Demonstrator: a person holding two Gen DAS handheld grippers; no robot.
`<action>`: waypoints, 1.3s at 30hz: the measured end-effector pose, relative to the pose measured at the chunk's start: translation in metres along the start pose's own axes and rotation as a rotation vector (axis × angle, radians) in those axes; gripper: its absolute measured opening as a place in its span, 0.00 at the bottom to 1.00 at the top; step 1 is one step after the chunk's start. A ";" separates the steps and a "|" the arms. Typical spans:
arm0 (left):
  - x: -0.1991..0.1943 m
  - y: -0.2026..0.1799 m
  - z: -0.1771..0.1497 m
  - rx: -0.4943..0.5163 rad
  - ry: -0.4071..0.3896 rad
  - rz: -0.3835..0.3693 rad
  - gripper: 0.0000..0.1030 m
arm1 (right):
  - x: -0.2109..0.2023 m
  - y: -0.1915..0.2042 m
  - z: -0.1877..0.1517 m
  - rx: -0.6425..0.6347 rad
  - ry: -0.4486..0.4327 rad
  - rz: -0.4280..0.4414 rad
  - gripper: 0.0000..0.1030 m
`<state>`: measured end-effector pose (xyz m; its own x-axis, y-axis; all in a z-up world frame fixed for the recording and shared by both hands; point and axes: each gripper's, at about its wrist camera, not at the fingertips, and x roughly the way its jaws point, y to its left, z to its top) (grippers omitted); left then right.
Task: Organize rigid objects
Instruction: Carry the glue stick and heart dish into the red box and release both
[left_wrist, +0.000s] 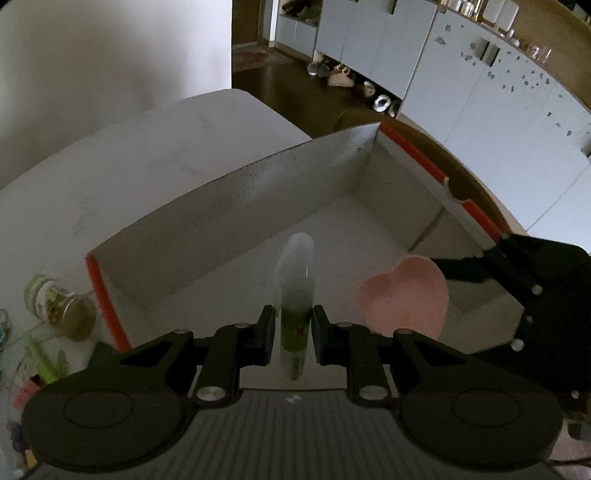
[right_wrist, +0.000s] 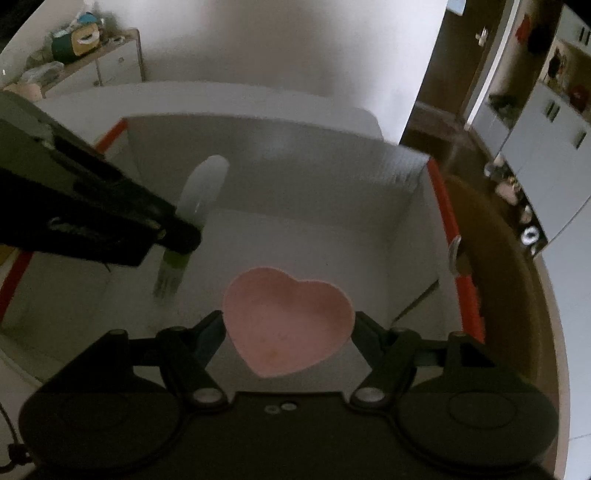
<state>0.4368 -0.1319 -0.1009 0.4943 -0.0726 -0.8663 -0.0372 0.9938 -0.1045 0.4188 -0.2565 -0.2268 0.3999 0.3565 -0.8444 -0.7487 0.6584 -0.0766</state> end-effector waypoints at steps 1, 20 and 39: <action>0.004 0.000 0.002 0.000 0.006 0.003 0.19 | 0.002 0.000 0.000 0.002 0.013 -0.001 0.71; 0.052 0.007 -0.003 -0.026 0.155 0.045 0.19 | 0.020 0.001 -0.001 0.036 0.130 0.014 0.72; 0.022 -0.008 -0.006 -0.031 0.078 0.098 0.20 | -0.022 -0.020 -0.017 0.099 0.026 0.042 0.83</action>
<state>0.4426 -0.1418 -0.1225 0.4175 0.0173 -0.9085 -0.1095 0.9935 -0.0313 0.4166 -0.2888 -0.2160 0.3540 0.3689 -0.8594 -0.7082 0.7059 0.0113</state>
